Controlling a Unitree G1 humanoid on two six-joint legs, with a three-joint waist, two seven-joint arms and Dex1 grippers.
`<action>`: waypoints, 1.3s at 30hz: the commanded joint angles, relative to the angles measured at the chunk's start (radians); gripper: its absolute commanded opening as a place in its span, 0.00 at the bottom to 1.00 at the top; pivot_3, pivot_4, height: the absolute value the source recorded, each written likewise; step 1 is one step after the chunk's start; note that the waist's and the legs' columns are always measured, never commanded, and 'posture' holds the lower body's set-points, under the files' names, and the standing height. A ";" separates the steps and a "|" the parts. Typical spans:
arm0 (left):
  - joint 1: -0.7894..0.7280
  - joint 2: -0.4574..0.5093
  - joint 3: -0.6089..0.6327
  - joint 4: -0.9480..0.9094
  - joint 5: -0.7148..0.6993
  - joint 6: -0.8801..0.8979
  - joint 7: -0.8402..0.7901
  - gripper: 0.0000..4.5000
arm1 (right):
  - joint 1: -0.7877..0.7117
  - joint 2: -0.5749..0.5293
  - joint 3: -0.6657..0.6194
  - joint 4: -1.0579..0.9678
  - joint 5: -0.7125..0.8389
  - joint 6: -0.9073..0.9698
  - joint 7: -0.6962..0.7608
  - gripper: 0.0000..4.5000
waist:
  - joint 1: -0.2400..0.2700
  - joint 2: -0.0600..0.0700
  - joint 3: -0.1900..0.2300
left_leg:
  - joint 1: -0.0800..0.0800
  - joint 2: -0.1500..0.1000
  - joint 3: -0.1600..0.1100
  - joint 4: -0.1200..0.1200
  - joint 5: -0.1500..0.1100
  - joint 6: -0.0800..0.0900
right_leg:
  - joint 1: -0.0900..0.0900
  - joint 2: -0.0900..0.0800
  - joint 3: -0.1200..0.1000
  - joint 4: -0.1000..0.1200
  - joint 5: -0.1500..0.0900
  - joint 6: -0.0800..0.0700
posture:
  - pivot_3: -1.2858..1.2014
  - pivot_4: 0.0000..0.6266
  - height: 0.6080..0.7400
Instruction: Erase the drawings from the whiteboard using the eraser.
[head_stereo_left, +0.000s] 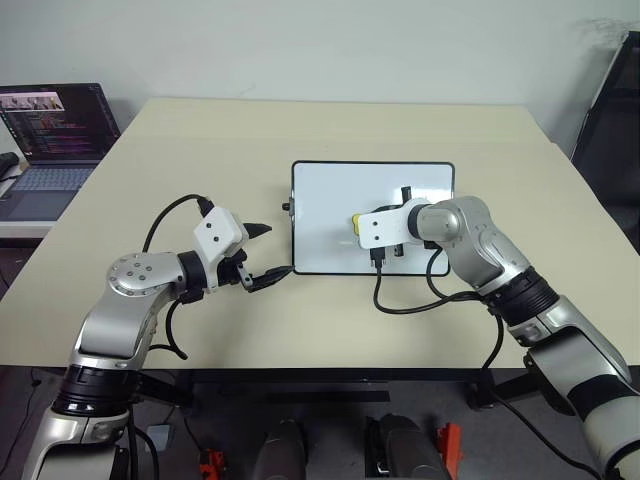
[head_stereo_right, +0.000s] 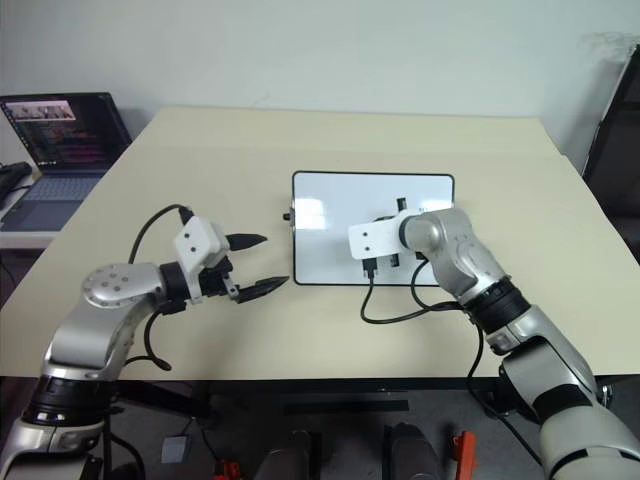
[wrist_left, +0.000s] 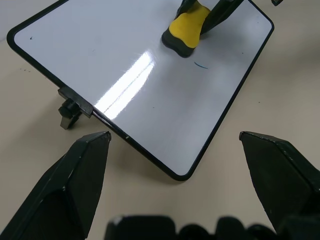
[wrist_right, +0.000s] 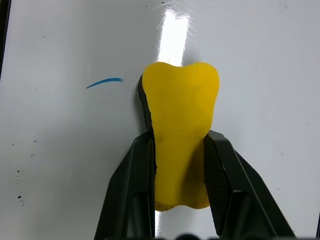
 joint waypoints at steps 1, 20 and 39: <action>-0.016 0.003 0.000 -0.020 -0.001 -0.013 -0.003 1.00 | 0.039 -0.025 0.015 -0.024 -0.021 0.010 0.047 0.22 | 0.000 0.000 0.000 | 0.000 0.000 0.000 0.000 0.000 0.000 | 0.000 0.000 0.000 0.000 0.000 0.000 | 0.52 0.24 1.00; -0.012 0.005 0.001 -0.026 -0.004 -0.010 0.005 1.00 | 0.026 0.011 0.028 0.004 -0.070 0.027 0.045 0.22 | -0.006 -0.001 0.000 | 0.002 0.002 0.000 0.002 0.003 -0.001 | 0.001 0.003 0.001 0.000 0.002 -0.007 | 0.52 0.24 1.00; -0.024 0.005 -0.005 -0.018 -0.003 -0.011 0.001 1.00 | 0.046 -0.031 0.065 -0.084 -0.062 -0.010 0.115 0.22 | 0.001 0.000 0.000 | 0.000 0.002 0.000 -0.001 0.003 -0.001 | -0.001 0.003 0.000 -0.001 0.004 -0.002 | 0.52 0.24 1.00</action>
